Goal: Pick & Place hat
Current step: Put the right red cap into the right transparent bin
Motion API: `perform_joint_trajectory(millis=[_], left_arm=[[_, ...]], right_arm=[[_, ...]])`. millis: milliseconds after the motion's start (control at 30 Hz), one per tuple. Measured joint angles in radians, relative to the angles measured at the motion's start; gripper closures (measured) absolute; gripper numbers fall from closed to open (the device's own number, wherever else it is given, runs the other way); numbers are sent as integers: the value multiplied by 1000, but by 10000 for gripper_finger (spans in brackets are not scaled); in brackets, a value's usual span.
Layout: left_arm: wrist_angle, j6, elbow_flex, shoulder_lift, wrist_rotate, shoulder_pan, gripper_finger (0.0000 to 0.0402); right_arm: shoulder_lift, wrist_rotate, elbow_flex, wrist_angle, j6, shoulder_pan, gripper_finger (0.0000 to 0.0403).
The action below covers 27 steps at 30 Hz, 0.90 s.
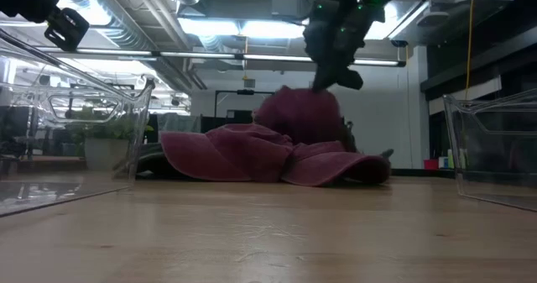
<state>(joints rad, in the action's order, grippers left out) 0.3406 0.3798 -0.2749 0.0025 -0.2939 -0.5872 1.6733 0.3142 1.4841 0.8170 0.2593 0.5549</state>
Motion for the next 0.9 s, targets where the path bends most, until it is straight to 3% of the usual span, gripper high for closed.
perform_joint_trajectory(millis=[133, 633, 900], left_arm=[[0, 0, 0, 0, 0, 0, 393], [0, 0, 0, 0, 0, 0, 392], [0, 0, 0, 0, 0, 0, 390]], right_arm=[[0, 113, 0, -104, 52, 18, 391], [0, 348, 0, -293, 131, 58, 391], [0, 530, 0, -379, 187, 71, 391]])
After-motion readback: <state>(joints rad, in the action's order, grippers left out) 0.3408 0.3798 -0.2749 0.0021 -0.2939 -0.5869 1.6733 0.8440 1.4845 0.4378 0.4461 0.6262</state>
